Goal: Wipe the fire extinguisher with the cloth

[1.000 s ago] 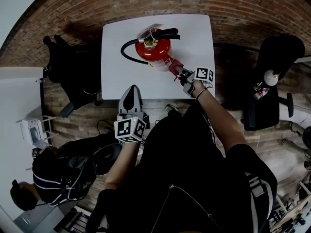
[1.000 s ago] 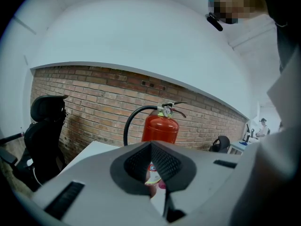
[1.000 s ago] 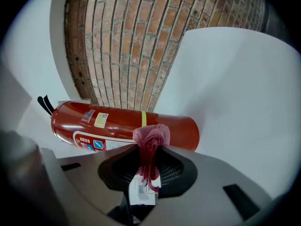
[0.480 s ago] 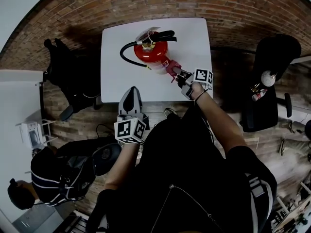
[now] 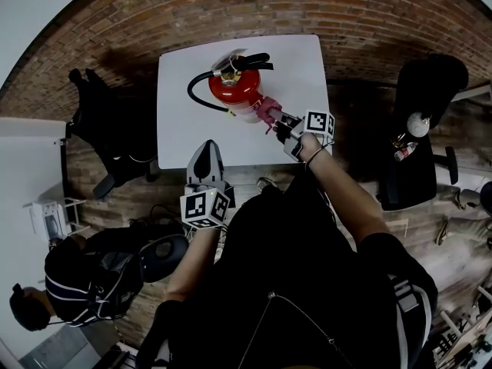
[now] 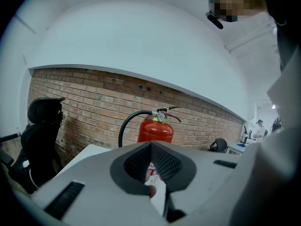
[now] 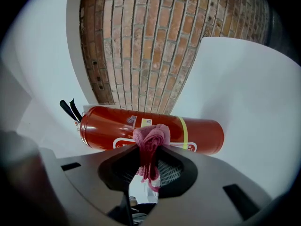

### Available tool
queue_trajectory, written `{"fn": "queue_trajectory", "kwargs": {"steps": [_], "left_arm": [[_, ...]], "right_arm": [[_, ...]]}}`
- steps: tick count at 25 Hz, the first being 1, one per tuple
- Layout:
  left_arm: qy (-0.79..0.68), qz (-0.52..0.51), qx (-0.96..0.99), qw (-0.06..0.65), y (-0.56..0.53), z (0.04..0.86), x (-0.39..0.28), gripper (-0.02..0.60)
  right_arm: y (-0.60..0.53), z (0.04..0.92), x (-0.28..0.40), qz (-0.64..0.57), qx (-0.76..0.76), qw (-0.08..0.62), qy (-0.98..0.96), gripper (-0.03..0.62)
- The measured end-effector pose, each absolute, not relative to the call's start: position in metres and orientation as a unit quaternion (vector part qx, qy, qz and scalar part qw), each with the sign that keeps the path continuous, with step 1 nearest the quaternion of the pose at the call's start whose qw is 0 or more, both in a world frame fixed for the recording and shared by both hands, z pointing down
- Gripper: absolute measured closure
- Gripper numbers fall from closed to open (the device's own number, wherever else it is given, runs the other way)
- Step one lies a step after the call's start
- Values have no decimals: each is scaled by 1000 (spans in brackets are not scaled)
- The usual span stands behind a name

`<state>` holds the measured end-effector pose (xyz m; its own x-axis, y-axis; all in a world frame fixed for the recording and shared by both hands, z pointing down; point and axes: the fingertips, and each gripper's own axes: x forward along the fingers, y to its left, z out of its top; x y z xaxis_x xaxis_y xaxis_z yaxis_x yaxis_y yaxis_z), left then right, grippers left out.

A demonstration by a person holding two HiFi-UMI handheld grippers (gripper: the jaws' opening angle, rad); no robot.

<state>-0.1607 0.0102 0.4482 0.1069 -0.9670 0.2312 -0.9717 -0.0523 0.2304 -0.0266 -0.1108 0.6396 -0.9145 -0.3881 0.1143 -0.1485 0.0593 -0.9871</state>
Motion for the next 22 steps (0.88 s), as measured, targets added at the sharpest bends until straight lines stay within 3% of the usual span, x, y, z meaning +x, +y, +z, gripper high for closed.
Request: {"fn": "queue_trajectory", "kwargs": {"steps": [22], "left_arm": [[-660, -17, 733, 161, 9, 434, -159, 571]], "right_arm": [[-107, 549, -24, -659, -171, 148, 718, 491]]}}
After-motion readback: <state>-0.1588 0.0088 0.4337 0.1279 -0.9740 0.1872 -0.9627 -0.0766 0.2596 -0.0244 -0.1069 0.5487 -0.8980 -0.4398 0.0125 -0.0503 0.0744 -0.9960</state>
